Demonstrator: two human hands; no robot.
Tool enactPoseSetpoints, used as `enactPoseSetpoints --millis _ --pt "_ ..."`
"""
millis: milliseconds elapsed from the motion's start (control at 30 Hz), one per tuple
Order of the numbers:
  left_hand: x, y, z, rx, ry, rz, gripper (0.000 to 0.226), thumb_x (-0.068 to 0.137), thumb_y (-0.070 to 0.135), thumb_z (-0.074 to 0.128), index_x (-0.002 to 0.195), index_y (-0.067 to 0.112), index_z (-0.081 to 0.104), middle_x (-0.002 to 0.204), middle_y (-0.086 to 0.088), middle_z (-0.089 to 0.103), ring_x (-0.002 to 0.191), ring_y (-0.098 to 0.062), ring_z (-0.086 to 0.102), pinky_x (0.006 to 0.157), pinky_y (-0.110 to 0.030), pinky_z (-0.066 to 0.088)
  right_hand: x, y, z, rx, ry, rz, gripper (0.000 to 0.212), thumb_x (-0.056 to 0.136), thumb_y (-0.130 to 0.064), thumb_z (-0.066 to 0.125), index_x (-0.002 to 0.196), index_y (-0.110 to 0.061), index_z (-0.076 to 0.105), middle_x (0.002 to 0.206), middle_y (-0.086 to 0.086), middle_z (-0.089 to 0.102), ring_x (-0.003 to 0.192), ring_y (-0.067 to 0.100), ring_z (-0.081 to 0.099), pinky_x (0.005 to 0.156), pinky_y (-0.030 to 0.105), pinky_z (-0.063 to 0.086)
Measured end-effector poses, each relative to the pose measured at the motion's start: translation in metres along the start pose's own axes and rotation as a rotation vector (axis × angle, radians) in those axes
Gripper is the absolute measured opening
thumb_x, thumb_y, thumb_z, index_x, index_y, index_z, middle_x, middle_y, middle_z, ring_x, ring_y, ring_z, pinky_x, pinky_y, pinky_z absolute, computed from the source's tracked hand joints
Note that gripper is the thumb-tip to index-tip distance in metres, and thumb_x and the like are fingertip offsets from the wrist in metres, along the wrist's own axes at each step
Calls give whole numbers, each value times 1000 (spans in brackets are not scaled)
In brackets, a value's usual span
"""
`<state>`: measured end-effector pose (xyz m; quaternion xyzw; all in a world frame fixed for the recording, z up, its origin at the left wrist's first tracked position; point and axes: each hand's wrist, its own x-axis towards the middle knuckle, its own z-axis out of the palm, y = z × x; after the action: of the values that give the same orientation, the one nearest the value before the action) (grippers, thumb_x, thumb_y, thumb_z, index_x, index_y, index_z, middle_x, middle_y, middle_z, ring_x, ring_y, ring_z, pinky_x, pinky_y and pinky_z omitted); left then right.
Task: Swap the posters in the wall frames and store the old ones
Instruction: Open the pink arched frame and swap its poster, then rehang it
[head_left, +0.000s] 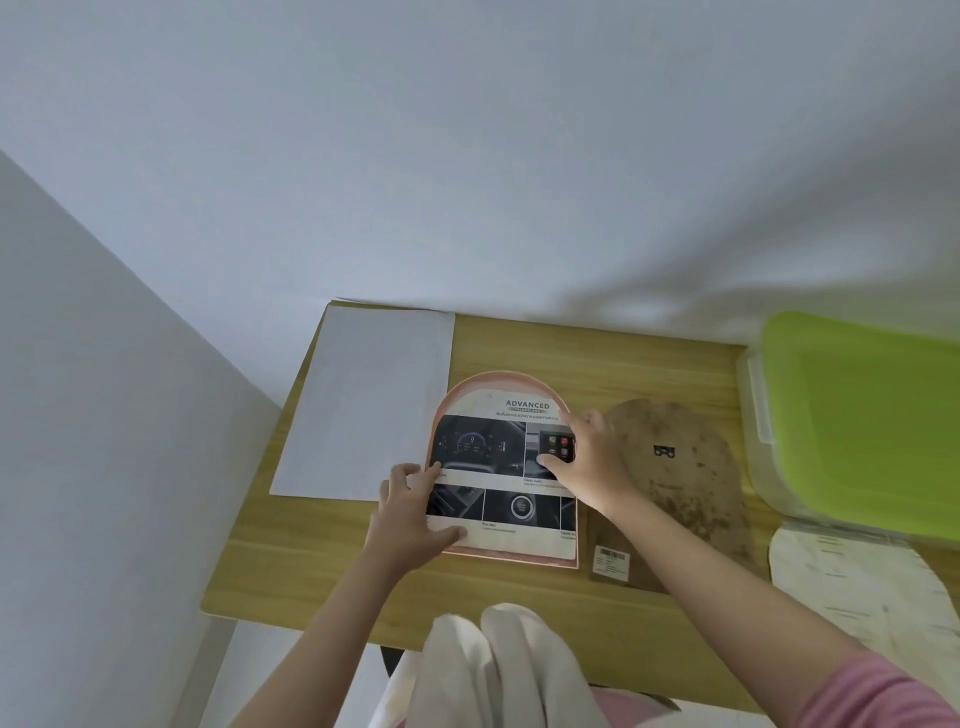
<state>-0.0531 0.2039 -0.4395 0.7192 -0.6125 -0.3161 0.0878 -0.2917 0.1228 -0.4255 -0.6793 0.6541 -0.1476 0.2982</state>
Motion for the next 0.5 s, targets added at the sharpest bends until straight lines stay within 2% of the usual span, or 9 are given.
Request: enactPoseSetpoints --millis 133,400,500 --pt "-1 4 2 29 8 -29 93 67 46 75 144 27 25 137 -1 25 125 -20 31 101 -41 44 -1 7 -1 -42 -43 -42 63 78 -30 74 133 -10 50 125 7 43 121 25 39 105 32 31" --pt "-6 13 5 13 56 -93 82 68 47 74 138 27 35 135 -2 28 123 -23 33 99 -41 44 -4 12 -6 -87 -54 -108 58 83 -36 68 132 -11 51 128 6 42 122 24 39 105 36 35" --pt "-11 23 8 7 147 -121 71 73 47 70 134 23 41 134 -4 31 123 -25 34 97 -43 45 -10 16 -15 -55 -26 -114 55 85 -35 65 134 -14 50 130 6 44 125 24 37 106 36 31"
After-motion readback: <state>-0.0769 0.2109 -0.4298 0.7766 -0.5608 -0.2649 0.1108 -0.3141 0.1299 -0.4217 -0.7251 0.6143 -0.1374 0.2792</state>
